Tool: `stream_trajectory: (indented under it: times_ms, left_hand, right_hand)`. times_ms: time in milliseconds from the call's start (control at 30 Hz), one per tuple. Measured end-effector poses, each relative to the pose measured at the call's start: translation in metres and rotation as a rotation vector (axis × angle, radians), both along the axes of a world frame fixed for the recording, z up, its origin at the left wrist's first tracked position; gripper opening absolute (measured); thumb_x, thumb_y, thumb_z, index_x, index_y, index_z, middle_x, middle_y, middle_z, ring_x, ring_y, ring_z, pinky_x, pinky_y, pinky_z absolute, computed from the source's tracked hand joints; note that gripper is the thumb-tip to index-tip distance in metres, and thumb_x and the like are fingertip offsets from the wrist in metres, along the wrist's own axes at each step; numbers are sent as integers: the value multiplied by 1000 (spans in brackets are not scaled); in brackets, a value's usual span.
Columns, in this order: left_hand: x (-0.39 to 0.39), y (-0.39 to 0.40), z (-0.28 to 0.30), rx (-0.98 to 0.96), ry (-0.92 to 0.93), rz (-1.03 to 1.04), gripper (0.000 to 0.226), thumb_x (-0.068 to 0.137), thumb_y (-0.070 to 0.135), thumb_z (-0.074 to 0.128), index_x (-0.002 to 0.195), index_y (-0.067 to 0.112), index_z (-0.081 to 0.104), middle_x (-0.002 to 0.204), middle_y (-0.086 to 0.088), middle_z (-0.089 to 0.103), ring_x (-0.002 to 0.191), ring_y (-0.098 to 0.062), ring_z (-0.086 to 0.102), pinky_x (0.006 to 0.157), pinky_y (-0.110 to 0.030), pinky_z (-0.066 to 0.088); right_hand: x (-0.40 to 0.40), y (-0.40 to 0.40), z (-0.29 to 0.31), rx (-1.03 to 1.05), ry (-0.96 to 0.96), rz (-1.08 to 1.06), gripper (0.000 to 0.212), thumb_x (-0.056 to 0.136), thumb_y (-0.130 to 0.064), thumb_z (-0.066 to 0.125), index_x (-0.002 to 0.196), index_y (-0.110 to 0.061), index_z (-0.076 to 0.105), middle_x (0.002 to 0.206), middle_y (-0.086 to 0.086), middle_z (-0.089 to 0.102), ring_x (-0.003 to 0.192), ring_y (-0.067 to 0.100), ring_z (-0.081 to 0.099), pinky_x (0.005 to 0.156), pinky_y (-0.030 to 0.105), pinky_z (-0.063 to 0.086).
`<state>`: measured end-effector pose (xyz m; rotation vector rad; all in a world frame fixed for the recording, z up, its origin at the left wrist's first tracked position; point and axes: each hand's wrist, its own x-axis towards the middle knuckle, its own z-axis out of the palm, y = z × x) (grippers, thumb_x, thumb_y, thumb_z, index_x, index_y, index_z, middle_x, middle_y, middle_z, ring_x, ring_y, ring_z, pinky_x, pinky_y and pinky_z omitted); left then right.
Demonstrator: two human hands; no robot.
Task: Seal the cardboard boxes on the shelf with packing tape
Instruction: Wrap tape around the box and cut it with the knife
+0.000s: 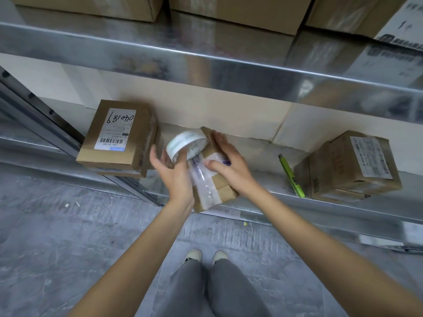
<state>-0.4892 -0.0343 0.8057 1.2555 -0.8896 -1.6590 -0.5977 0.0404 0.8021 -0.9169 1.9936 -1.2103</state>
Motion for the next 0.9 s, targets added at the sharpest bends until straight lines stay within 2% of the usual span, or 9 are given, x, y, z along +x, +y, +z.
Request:
stream_trajectory:
  times_ms: [133,200,300,433,567,633,700,800,900]
  left_hand:
    - [-17,-17,-7,-41,-246,-208,20,96,15,54,114,10,63,97,1,67,97,-20,64,82,-27,51]
    - [-25,-19,-6,-150,-403,-314,20,96,15,51,110,12,65,97,-1,67,96,-21,62,80,-29,48]
    - [-39,-14,-5,-299,-566,-426,24,96,19,46,112,13,63,107,-8,67,98,-25,60,80,-30,44]
    - [-49,-9,-5,-470,-676,-562,24,95,22,42,110,12,59,109,-14,63,100,-36,60,83,-40,48]
    - [-33,-37,-3,-734,-841,-650,39,98,21,42,135,19,53,109,-20,69,97,-40,63,79,-43,50]
    - [-26,-44,-4,-754,-861,-638,42,99,21,41,140,19,49,107,-21,69,95,-41,63,79,-44,51]
    - [-25,-40,-2,-729,-867,-630,42,99,22,41,141,20,47,102,-21,69,91,-41,63,77,-43,51]
    - [-30,-37,-1,-679,-913,-592,36,99,25,42,133,20,52,101,-22,68,92,-43,62,72,-38,44]
    - [-31,-36,2,-683,-935,-615,32,98,24,42,128,19,54,100,-21,68,92,-43,62,72,-39,44]
  right_hand:
    - [13,-1,-18,-98,-131,-31,59,89,-35,52,140,-51,26,154,-16,31,143,1,25,119,29,20]
    - [5,4,-25,-51,-83,-41,57,96,-29,48,148,-39,27,156,-13,28,140,-4,25,118,23,19]
    - [-6,11,-27,32,97,-72,52,102,-25,42,152,-27,28,157,-9,29,129,-9,35,104,5,24]
    - [-18,19,-29,109,194,-134,47,102,-29,39,148,-30,33,155,-9,33,138,12,36,100,17,29]
    - [-13,25,-27,109,283,-77,52,103,-25,36,153,-30,21,159,-9,23,141,14,33,101,22,33]
    - [-11,19,-26,173,378,-51,53,103,-27,30,154,-28,16,161,-7,16,143,16,28,111,35,32]
    - [-10,12,-26,265,511,3,54,102,-23,26,155,-24,15,162,-7,8,148,17,15,118,48,19]
    - [-11,5,-24,258,495,56,56,99,-14,25,154,-20,20,163,-5,6,150,17,5,117,50,11]
    - [-15,5,-26,266,496,57,59,95,-25,19,153,-20,24,162,-5,14,150,18,7,118,51,12]
